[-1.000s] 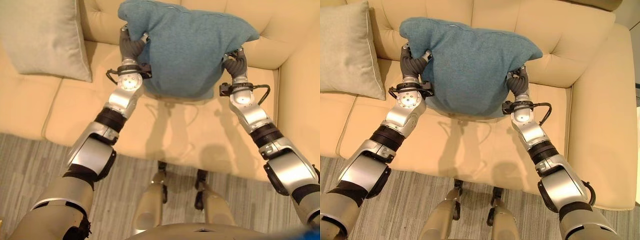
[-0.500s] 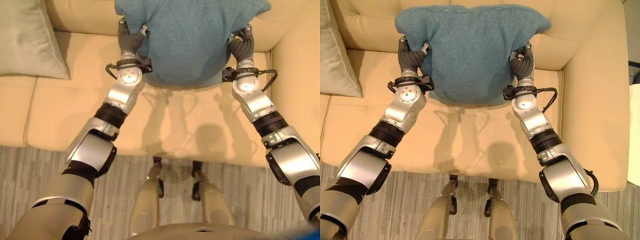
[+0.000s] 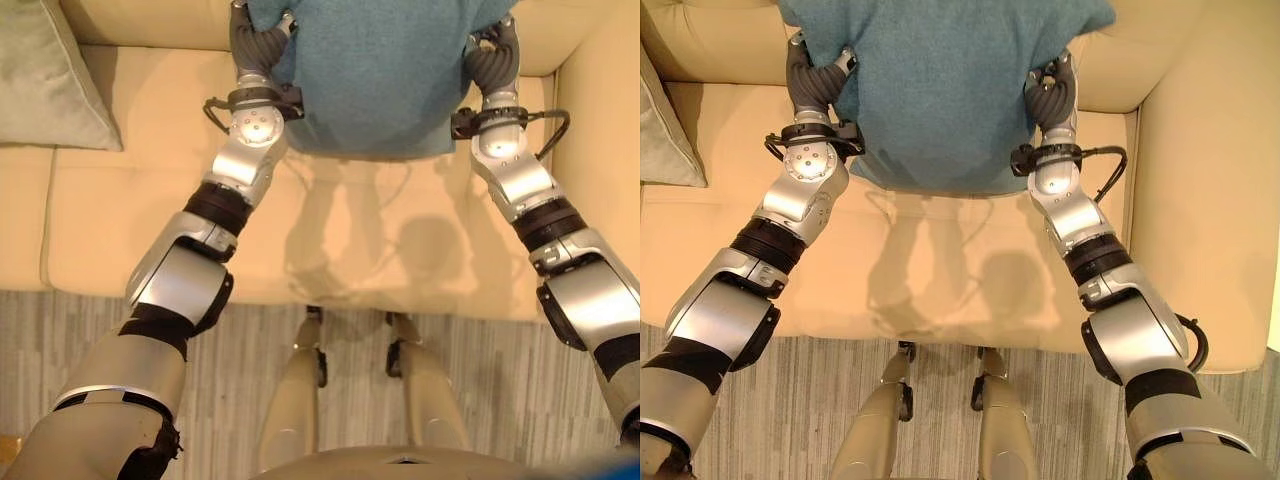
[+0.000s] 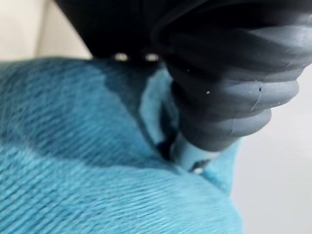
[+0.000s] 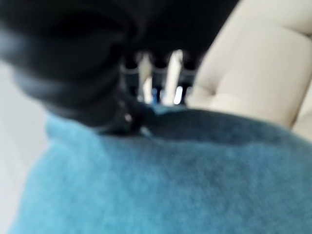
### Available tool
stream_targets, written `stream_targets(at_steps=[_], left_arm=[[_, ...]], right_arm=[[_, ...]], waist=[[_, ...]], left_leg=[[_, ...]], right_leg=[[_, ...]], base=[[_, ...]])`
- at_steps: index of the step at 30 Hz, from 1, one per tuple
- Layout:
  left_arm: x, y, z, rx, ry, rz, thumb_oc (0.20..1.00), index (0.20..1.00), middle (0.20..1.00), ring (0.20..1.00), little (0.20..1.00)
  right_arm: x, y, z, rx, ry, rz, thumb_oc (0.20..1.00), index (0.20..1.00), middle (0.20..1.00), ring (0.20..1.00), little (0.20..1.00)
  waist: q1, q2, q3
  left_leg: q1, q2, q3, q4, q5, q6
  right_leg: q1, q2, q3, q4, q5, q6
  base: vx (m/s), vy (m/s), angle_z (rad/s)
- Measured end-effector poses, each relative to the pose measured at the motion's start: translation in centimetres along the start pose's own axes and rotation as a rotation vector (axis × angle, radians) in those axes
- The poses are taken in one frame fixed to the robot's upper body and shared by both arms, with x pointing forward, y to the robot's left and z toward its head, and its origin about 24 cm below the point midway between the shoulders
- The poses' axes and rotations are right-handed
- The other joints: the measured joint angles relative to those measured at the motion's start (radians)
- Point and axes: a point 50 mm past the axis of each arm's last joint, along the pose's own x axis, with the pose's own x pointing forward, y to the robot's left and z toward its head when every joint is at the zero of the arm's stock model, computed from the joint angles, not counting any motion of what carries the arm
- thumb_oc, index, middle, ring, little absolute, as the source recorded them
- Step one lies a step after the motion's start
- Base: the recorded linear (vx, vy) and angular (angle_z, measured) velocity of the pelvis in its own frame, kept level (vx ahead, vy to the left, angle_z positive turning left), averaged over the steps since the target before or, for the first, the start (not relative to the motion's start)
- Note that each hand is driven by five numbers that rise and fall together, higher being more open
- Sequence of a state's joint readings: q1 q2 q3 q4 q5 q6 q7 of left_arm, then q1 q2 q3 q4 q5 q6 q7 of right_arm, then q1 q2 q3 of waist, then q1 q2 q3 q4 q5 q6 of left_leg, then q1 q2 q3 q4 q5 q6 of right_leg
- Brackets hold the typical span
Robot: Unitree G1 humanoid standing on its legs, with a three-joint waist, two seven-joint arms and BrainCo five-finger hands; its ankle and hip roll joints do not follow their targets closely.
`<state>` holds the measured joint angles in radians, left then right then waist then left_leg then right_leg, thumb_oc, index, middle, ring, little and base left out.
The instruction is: Pick up all the scattered cushions and arrange them neatly on the sofa.
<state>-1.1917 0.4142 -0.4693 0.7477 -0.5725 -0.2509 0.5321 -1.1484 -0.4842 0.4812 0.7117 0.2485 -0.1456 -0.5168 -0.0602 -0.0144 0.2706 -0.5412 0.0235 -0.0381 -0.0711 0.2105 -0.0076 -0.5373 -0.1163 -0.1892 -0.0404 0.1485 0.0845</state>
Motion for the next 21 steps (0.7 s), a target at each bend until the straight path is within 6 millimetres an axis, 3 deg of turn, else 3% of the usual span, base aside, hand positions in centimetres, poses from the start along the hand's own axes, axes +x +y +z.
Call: stream_targets(at_steps=[1, 7, 16, 21], left_arm=[[0.1, -0.5, 0.0, -0.009, 0.010, -0.001, 1.000, 1.000, 1.000, 1.000, 1.000], [0.9, -1.7, 2.0, -0.004, -0.049, -0.034, 1.000, 1.000, 1.000, 1.000, 1.000], [1.7, 0.1, 2.2, 0.131, -0.079, -0.004, 1.000, 1.000, 1.000, 1.000, 1.000], [2.0, 0.9, 2.6, 0.162, -0.095, 0.004, 1.000, 1.000, 1.000, 1.000, 1.000]], right_arm=[[0.5, 0.0, 0.1, -0.028, 0.004, -0.001, 1.000, 1.000, 1.000, 1.000, 1.000], [1.7, -0.7, 0.9, -0.118, -0.015, -0.039, 1.000, 1.000, 1.000, 1.000, 1.000], [3.2, -2.4, 1.4, -0.229, -0.004, -0.137, 1.000, 1.000, 1.000, 1.000, 1.000], [3.7, -4.9, 1.1, -0.276, 0.007, -0.176, 1.000, 1.000, 1.000, 1.000, 1.000]], waist=[[0.000, 0.000, 0.000], [0.009, 0.003, -0.002], [0.027, 0.010, -0.002], [0.032, 0.023, 0.001]], left_leg=[[-0.002, 0.005, 0.000, -0.001, 0.000, -0.001], [-0.029, 0.010, 0.001, -0.017, 0.006, -0.016], [-0.036, 0.009, 0.002, -0.017, 0.007, -0.018], [-0.036, 0.008, 0.001, -0.017, 0.008, -0.018]], right_leg=[[-0.003, 0.005, -0.002, 0.000, 0.002, -0.003], [-0.043, 0.010, -0.002, 0.000, 0.020, -0.010], [-0.053, 0.008, 0.009, 0.000, 0.033, -0.011], [-0.051, 0.007, 0.008, 0.000, 0.034, -0.012]], base=[[0.00, 0.000, 0.00], [0.01, -0.006, -0.05], [0.00, 0.000, -0.02], [0.00, 0.000, 0.00]])
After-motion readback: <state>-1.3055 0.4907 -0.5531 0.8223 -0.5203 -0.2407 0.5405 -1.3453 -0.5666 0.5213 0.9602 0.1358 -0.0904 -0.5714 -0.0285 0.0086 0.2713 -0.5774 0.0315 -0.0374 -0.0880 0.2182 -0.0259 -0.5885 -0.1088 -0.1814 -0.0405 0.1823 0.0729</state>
